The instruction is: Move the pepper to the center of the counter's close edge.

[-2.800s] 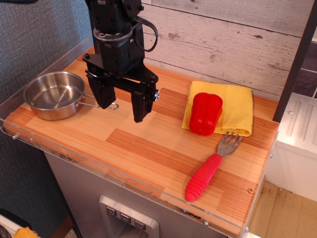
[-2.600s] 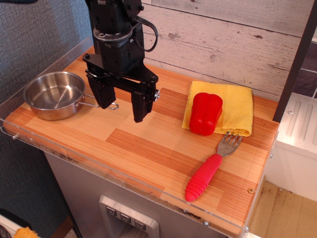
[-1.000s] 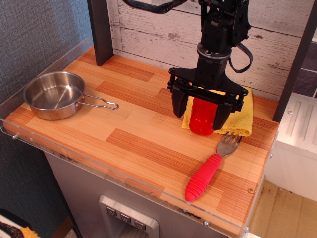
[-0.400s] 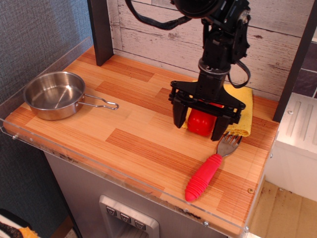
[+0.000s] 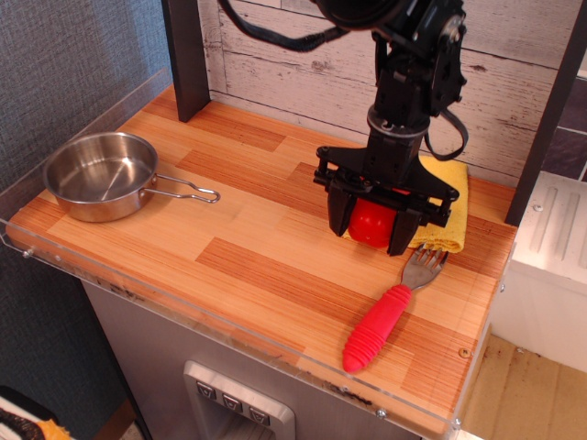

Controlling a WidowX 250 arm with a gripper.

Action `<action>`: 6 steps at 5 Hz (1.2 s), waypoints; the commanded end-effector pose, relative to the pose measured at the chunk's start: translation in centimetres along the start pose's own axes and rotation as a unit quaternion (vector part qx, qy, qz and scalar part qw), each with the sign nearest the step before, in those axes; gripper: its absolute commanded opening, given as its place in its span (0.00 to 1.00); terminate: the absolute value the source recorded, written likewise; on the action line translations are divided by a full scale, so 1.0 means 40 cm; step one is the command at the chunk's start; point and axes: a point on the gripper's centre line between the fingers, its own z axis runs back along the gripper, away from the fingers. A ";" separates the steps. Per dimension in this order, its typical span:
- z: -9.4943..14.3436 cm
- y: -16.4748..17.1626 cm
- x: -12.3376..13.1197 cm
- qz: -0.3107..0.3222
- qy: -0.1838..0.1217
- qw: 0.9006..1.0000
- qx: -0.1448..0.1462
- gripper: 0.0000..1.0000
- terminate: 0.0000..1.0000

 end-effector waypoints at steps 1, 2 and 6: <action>0.132 0.092 -0.016 -0.009 -0.051 0.998 -0.034 0.00 0.00; 0.157 0.177 -0.070 -0.034 -0.038 0.998 -0.042 0.00 0.00; 0.015 0.226 -0.179 -0.074 0.033 0.997 -0.003 0.00 0.00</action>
